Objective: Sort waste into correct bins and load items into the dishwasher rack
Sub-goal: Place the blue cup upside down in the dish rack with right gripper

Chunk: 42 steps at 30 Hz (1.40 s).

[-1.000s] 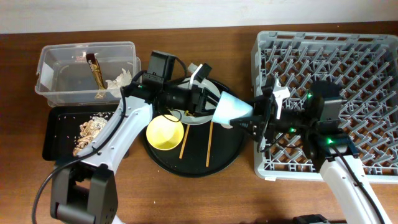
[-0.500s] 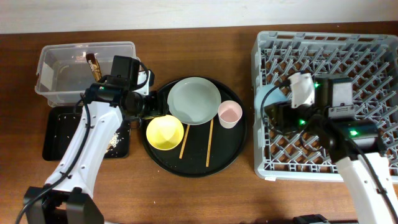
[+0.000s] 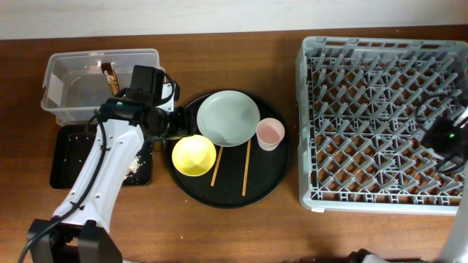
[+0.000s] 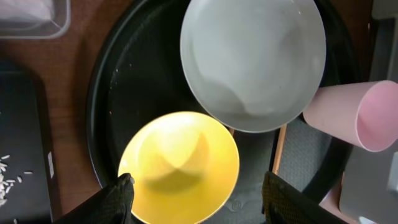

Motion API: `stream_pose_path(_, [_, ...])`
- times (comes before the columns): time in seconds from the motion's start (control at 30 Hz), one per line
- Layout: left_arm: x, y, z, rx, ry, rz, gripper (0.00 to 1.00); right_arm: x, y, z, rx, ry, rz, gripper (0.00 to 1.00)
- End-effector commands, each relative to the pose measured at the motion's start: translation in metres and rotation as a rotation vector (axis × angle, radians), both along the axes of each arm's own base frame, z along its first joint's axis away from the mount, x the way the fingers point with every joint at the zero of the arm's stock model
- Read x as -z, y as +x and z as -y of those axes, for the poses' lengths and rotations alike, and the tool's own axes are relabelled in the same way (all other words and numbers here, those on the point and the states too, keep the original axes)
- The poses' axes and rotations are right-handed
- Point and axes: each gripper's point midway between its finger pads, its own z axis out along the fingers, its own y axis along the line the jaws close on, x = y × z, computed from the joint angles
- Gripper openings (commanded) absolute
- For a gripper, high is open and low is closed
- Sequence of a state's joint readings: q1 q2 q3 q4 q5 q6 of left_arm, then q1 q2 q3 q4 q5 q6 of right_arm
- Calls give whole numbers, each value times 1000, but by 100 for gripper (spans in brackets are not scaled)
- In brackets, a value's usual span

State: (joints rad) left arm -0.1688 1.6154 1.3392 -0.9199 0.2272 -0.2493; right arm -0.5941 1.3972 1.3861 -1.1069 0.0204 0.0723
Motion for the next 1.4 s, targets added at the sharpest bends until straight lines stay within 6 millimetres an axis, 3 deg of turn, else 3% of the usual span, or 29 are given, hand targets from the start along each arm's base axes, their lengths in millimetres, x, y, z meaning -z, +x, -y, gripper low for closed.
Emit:
stream_pose_path(0.0, [-7,1,-2,14,9,29,65,22,2,22,75,72,-58,49])
stream_pose_path(0.1, [-7,1,-2,13,9,29,65,55,-5,30,107,130,-164,49])
stream_pose_path(0.2, [-7,1,-2,13,9,30,65,71,-9,33,134,168,-209,49])
stream_pose_path(0.43, [-7,1,-2,13,9,30,66,80,-12,35,140,173,-245,60])
stream_pose_path(0.57, [-7,1,-2,13,9,30,66,83,-12,33,138,185,-250,84])
stream_pose_path(0.73, [-7,1,-2,14,9,30,66,83,-4,27,119,225,-212,92])
stream_pose_path(0.9, [-7,1,-2,14,9,30,67,70,23,-12,-6,387,-71,93])
stream_pose_path(0.97, [-7,2,-2,14,9,31,67,49,30,-27,-62,346,-26,93])
stream_pose_path(1.07, [-12,10,7,31,-5,74,67,7,34,-66,-184,274,56,92])
stream_pose_path(1.17, [-25,22,42,110,-46,174,71,-10,30,-107,-301,258,63,97])
stream_pose_path(1.27, [-38,32,87,205,-83,288,73,-6,30,-134,-380,275,27,98])
stream_pose_path(1.37, [-37,39,126,278,-110,358,76,-5,32,-154,-447,278,16,98])
